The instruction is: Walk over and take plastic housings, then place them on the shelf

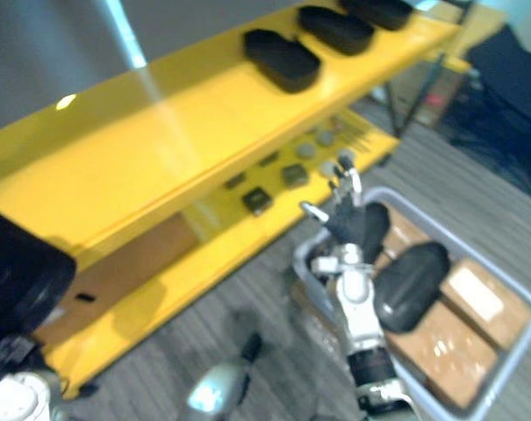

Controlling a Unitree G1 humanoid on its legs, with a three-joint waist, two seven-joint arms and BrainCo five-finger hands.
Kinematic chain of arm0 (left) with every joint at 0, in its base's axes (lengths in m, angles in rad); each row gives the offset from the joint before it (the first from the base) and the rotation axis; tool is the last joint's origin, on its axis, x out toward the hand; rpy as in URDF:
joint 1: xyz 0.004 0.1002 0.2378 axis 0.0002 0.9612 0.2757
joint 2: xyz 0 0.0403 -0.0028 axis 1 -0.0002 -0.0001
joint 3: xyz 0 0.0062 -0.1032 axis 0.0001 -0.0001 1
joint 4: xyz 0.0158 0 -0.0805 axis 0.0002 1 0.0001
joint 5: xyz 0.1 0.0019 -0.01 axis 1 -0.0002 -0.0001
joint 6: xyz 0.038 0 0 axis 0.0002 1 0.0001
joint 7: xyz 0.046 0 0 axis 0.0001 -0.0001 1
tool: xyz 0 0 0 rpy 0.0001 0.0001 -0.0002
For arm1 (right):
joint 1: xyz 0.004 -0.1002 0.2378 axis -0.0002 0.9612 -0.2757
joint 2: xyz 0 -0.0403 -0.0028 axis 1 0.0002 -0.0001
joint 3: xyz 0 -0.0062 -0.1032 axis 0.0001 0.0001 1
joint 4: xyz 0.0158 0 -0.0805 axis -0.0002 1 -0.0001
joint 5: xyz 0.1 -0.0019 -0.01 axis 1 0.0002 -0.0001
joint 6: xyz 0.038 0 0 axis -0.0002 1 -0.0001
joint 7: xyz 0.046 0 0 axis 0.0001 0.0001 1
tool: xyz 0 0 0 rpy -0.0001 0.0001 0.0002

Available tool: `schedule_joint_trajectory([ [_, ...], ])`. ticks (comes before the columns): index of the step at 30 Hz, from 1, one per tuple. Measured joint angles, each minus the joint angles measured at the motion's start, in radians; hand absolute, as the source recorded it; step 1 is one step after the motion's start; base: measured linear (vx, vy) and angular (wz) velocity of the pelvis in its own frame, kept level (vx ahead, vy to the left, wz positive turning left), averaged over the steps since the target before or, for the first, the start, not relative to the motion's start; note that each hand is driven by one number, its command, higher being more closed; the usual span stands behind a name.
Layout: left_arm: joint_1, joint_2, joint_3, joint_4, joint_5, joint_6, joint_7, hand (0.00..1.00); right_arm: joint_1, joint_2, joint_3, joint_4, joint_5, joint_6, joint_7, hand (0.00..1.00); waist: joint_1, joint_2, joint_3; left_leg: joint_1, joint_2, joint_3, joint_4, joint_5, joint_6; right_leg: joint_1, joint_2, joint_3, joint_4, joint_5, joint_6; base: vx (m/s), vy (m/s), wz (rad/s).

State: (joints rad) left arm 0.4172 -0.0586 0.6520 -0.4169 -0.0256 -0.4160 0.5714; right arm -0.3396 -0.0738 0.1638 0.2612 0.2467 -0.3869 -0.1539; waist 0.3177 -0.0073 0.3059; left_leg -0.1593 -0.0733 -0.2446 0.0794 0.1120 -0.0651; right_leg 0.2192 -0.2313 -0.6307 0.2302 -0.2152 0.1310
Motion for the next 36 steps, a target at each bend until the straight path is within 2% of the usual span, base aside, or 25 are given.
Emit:
schedule_joint_trajectory([
  [2,0.036,-0.021,0.04,0.0,-0.01,-0.011,-0.017,1.0,-0.021,0.007,0.023,0.027,-0.035,0.02,0.002,0.0,0.024,-0.005,-0.005,-0.001,-0.004,-0.005,0.002,-0.004,-0.001,0.011,0.005,-0.003,-0.016,0.0,0.0,0.02,-0.044,0.08],
  [4,0.041,-0.043,0.048,-0.001,-0.034,-0.038,-0.035,1.0,-0.025,0.003,0.022,0.034,-0.034,0.04,0.003,0.0,0.024,-0.007,-0.013,-0.013,-0.012,-0.017,0.025,-0.011,0.005,0.019,0.006,-0.019,-0.018,0.0,0.0,-0.01,-0.024,0.2],
  [6,0.039,-0.046,0.048,-0.004,-0.063,-0.053,-0.056,1.0,-0.023,-0.012,0.014,0.034,-0.034,0.058,0.01,0.0,0.01,-0.004,-0.017,-0.057,-0.027,-0.024,0.126,-0.048,0.011,0.046,0.019,-0.06,-0.025,0.002,0.003,-0.04,-0.004,0.43],
  [7,0.037,-0.045,0.048,-0.008,-0.087,-0.064,-0.076,1.0,-0.016,-0.026,0.007,0.033,-0.035,0.069,0.021,0.0,-0.005,0.002,-0.02,-0.093,-0.037,-0.013,0.196,-0.091,0.03,0.073,0.036,-0.1,-0.037,0.004,0.007,-0.07,0.019,0.69],
  [8,0.018,-0.04,0.045,-0.008,-0.107,-0.066,-0.111,1.0,0.007,-0.037,-0.019,0.03,-0.037,0.074,0.02,0.0,-0.013,-0.001,-0.021,-0.106,-0.015,0.053,0.222,-0.107,0.035,0.104,0.045,-0.143,-0.053,0.005,0.009,-0.07,0.028,0.83],
  [11,0.001,-0.039,0.033,-0.004,-0.135,-0.065,-0.167,1.0,0.064,-0.072,-0.073,0.03,-0.066,0.082,0.003,0.0,-0.019,-0.017,-0.031,-0.107,-0.006,0.126,0.198,-0.102,0.041,0.123,0.032,-0.165,-0.051,-0.008,-0.003,-0.04,0.069,0.77],
  [14,-0.004,-0.038,0.03,-0.004,-0.164,-0.065,-0.19,1.0,0.066,-0.074,-0.083,0.03,-0.069,0.078,0.008,0.0,-0.017,-0.018,-0.032,-0.12,-0.01,0.148,0.202,-0.101,0.042,0.116,0.023,-0.157,-0.042,-0.033,-0.003,-0.05,0.061,0.2],
  [16,-0.009,-0.035,0.017,-0.004,-0.164,-0.065,-0.21,1.0,0.091,-0.074,-0.089,0.017,-0.076,0.076,0.011,0.0,-0.019,-0.02,-0.033,-0.119,-0.016,0.137,0.195,-0.091,0.045,0.112,0.025,-0.132,-0.034,-0.042,-0.018,-0.05,0.04,0.23],
  [19,-0.04,0.003,-0.054,-0.004,-0.162,-0.065,-0.274,1.0,0.219,-0.078,-0.159,-0.068,-0.077,0.05,0.001,0.0,-0.074,-0.023,-0.035,-0.106,-0.055,0.056,0.109,-0.029,0.053,0.072,0.03,0.044,0.048,-0.043,-0.024,-0.06,0.081,0.92],
  [21,-0.07,0.069,-0.091,-0.004,-0.157,-0.065,-0.308,1.0,0.279,-0.088,-0.217,-0.1,-0.089,0.039,0.0,0.0,-0.11,-0.027,-0.037,-0.088,-0.049,0.032,0.012,0.011,0.053,0.029,0.04,0.127,0.112,-0.042,-0.025,-0.07,0.013,0.9],
  [25,-0.084,0.101,-0.121,-0.005,-0.153,-0.063,-0.302,1.0,0.275,-0.124,-0.234,-0.102,-0.105,0.0,0.005,0.0,-0.108,-0.02,-0.036,-0.087,-0.008,0.065,-0.047,0.057,0.038,0.013,0.069,0.155,0.067,-0.047,-0.027,-0.05,-0.076,-0.09],
  [28,-0.083,0.101,-0.147,0.001,-0.154,-0.04,-0.273,1.0,0.27,-0.126,-0.235,-0.144,-0.125,-0.013,0.006,0.0,-0.112,-0.019,-0.035,-0.089,0.003,0.093,-0.074,0.076,0.021,0.007,0.075,0.187,0.01,-0.084,-0.031,-0.06,-0.078,-0.4],
  [30,-0.086,0.099,-0.165,0.002,-0.153,-0.038,-0.269,1.0,0.267,-0.13,-0.235,-0.16,-0.142,-0.02,0.005,0.0,-0.121,-0.003,-0.025,-0.093,0.008,0.096,-0.078,0.091,0.015,0.004,0.082,0.193,-0.011,-0.107,-0.01,-0.09,-0.069,-0.17],
  [32,-0.085,0.099,-0.167,0.001,-0.152,-0.038,-0.263,1.0,0.271,-0.13,-0.235,-0.16,-0.143,-0.022,0.007,0.0,-0.131,0.008,-0.019,-0.102,0.026,0.091,-0.077,0.091,0.014,-0.009,0.097,0.19,-0.002,-0.115,-0.024,-0.1,-0.039,0.03],
  [34,-0.087,0.098,-0.166,0.002,-0.151,-0.037,-0.259,1.0,0.277,-0.13,-0.245,-0.161,-0.144,-0.024,0.007,0.0,-0.132,0.005,-0.017,-0.118,0.031,0.092,-0.056,0.088,0.016,-0.01,0.095,0.174,-0.003,-0.114,-0.026,-0.03,-0.005,0.12],
  [35,-0.087,0.098,-0.159,0.002,-0.141,-0.038,-0.258,1.0,0.281,-0.129,-0.256,-0.167,-0.144,-0.03,0.005,0.0,-0.134,0.006,-0.016,-0.161,0.027,0.105,0.034,0.074,0.036,-0.007,0.095,0.165,0.001,-0.112,-0.019,0.04,0.029,0.1],
  [36,-0.083,0.099,-0.144,0.001,-0.122,-0.038,-0.258,1.0,0.282,-0.127,-0.263,-0.169,-0.143,-0.031,0.003,0.0,-0.127,0.006,-0.015,-0.193,0.026,0.123,0.11,0.064,0.039,0.001,0.097,0.166,0.004,-0.119,-0.014,0.07,0.04,0.11],
])
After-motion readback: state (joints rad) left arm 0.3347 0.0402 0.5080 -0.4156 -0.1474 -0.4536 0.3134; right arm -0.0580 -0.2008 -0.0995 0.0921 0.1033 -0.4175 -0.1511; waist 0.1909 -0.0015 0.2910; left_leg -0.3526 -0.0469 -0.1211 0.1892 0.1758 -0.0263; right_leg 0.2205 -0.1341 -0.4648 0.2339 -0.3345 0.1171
